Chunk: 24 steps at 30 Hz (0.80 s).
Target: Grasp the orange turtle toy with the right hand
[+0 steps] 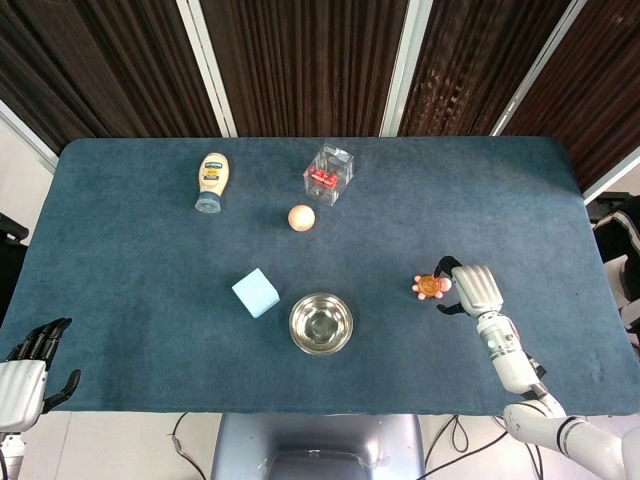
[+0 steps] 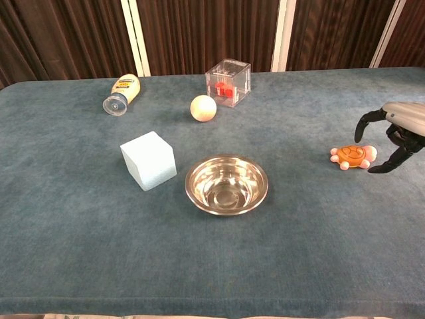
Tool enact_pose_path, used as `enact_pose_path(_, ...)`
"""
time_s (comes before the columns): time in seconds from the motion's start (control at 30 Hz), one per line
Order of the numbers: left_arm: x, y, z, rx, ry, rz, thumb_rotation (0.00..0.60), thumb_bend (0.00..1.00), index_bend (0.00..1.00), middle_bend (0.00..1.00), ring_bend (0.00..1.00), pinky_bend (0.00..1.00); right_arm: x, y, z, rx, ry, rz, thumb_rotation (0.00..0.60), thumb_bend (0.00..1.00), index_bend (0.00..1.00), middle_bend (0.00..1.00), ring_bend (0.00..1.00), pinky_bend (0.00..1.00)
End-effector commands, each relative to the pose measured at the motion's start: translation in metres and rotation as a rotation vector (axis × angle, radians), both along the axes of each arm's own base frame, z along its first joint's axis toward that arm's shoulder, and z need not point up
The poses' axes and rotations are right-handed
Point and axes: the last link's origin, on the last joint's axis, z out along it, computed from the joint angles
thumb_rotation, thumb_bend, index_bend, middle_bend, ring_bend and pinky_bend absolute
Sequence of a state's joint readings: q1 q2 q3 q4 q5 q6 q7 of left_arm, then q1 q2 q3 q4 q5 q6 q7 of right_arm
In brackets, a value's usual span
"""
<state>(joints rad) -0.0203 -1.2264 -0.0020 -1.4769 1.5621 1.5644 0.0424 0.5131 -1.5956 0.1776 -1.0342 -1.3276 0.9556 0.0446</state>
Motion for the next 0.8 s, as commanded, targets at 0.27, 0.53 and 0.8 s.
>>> enact_pose_path(0.27,-0.001,-0.005,0.002,0.015,0.008,0.025,0.6,0.35,0.1,0.13,0.14,0.34,0.001,-0.015,-0.023,0.035,-0.051,-0.035,0.6,0.12,0.56,0.4,0.91,0.9)
enact_pose_path(0.53,-0.001,-0.007,0.001,0.018,0.014,0.039,0.6,0.34,0.1,0.13,0.14,0.34,0.001,-0.018,-0.029,0.028,-0.07,-0.023,0.6,0.15,0.62,0.45,0.93,0.92)
enact_pose_path(0.8,0.0,-0.008,0.001,0.02,0.019,0.044,0.6,0.35,0.1,0.13,0.14,0.34,0.001,-0.017,-0.031,0.002,-0.067,0.01,0.6,0.19,0.78,0.61,0.95,0.94)
